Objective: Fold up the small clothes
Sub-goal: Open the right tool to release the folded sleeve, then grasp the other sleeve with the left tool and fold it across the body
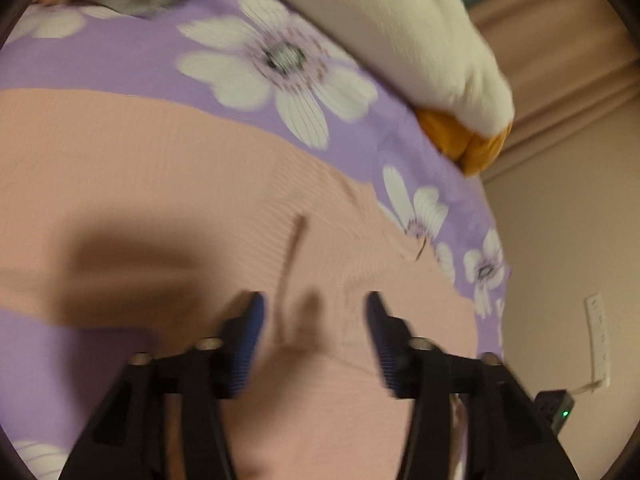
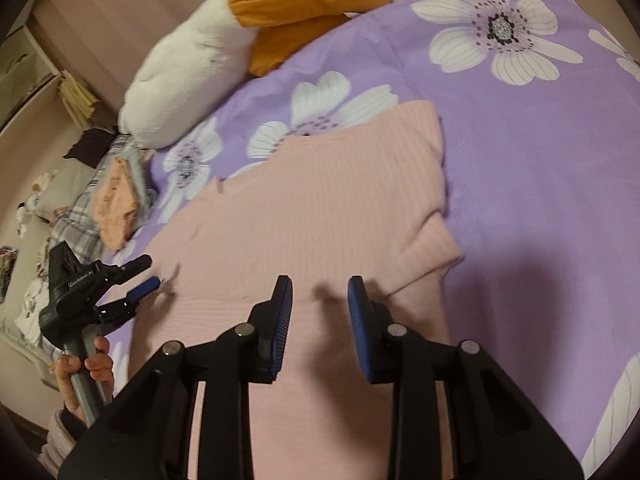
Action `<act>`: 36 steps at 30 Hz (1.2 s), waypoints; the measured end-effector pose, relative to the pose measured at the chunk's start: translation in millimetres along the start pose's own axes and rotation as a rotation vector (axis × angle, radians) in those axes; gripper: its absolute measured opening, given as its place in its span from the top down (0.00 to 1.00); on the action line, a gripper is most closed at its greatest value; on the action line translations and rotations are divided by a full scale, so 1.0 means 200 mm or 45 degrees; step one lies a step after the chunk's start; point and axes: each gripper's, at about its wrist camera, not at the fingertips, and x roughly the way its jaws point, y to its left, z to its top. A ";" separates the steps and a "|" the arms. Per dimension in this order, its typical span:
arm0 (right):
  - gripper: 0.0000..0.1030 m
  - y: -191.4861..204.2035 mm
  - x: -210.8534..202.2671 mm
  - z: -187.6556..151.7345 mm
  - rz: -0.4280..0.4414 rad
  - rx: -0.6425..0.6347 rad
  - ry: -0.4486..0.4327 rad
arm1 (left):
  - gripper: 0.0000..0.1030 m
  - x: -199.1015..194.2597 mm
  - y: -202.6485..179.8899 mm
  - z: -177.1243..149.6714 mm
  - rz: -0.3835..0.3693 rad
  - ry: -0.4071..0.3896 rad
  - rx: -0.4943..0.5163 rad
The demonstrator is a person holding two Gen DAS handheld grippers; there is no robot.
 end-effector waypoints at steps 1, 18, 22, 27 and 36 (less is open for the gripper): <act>0.71 0.02 -0.02 -0.02 0.013 -0.005 -0.002 | 0.34 -0.07 0.04 0.00 -0.006 -0.034 -0.027; 0.61 0.25 -0.05 -0.23 0.097 -0.005 0.030 | 0.34 -1.00 1.18 0.05 0.004 -0.528 -0.722; 0.60 0.26 -0.04 -0.25 0.080 0.003 0.044 | 0.34 -0.94 1.19 0.12 -0.048 -0.567 -0.740; 0.60 0.25 -0.03 -0.26 0.053 0.016 0.049 | 0.34 -0.86 1.21 0.24 -0.014 -0.572 -0.733; 0.60 0.22 -0.03 -0.29 0.022 0.007 0.043 | 0.90 -0.89 1.14 0.30 0.270 -0.541 -0.643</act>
